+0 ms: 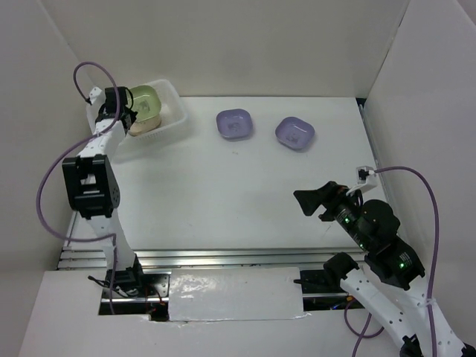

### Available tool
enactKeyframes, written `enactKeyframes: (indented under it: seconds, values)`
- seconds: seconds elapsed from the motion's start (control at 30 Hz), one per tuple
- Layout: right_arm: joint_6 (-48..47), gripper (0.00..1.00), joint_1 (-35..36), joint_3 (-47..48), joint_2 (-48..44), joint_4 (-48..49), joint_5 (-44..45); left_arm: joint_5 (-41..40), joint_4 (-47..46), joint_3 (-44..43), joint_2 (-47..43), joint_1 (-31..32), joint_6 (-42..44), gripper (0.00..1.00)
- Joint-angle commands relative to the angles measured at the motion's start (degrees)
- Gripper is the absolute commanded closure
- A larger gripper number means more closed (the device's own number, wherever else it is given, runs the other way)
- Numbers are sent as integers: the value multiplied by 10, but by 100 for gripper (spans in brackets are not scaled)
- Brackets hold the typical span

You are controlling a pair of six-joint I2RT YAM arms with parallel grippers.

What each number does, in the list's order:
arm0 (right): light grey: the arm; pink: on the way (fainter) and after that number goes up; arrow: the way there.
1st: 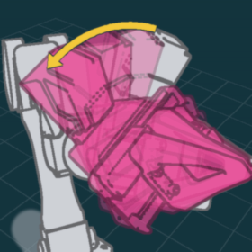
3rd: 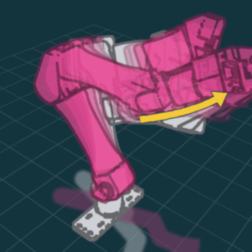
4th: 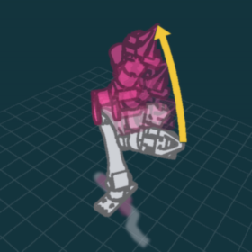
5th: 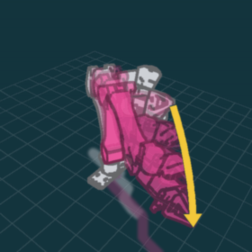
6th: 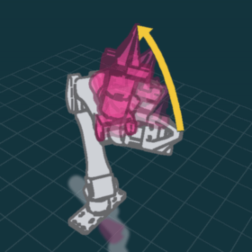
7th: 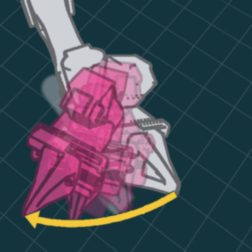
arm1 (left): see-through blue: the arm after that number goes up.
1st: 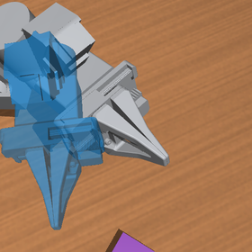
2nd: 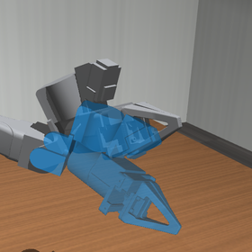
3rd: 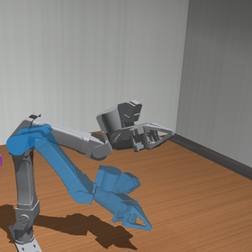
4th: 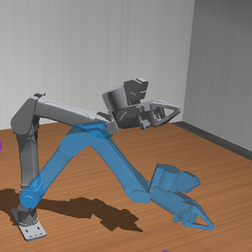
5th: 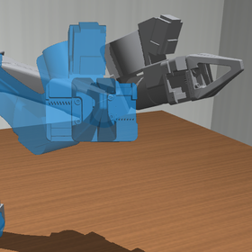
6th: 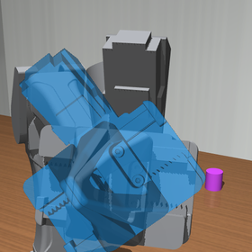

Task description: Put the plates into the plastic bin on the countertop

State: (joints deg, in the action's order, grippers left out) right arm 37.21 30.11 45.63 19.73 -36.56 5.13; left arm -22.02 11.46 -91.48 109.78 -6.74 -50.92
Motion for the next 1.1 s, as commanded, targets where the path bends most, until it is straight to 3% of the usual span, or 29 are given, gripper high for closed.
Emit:
enactKeyframes:
  seconds: [0.0, 0.07, 0.13, 0.2, 0.27, 0.4, 0.53, 0.6, 0.7, 0.83, 0.97, 1.07]
  values:
    - [-16, 0, -3, -1, 16, 39, -18, 54, 28, -108, 67, -13, 14, 100]
    - [-21, 0, -2, 2, 23, 39, -20, 45, 82, -179, 97, -16, 2, 98]
    - [-24, 0, -3, 6, 30, 42, -19, 43, 92, -198, 119, -19, -4, 82]
    - [-27, 0, -1, 12, 34, 44, -19, 31, 101, -203, 119, -22, -18, 48]
    - [-28, 0, -3, 15, 36, 45, -20, 26, 104, -197, 108, -27, -23, 1]
    - [-32, 0, -2, 12, 38, 49, -11, 0, 99, -164, 35, 1, 6, 1]
    - [-25, 0, -3, -4, 46, 76, -1, -44, 43, -104, -72, 144, 81, 1]
    - [-21, 0, -3, -12, 53, 88, -3, -59, 37, -89, -77, 191, 86, 1]
    - [-18, 0, -3, -15, 66, 89, -5, -81, 63, -119, -31, 275, 63, 1]
    - [-18, 0, -3, -13, 62, 76, -1, -108, 100, -207, 70, 324, 50, 1]
    - [-21, 0, -4, -12, 44, 61, 10, -127, 150, -324, 178, 335, 30, 1]
    - [-27, 0, -3, -8, 37, 47, 11, -137, 129, -319, 218, 333, 19, 1]
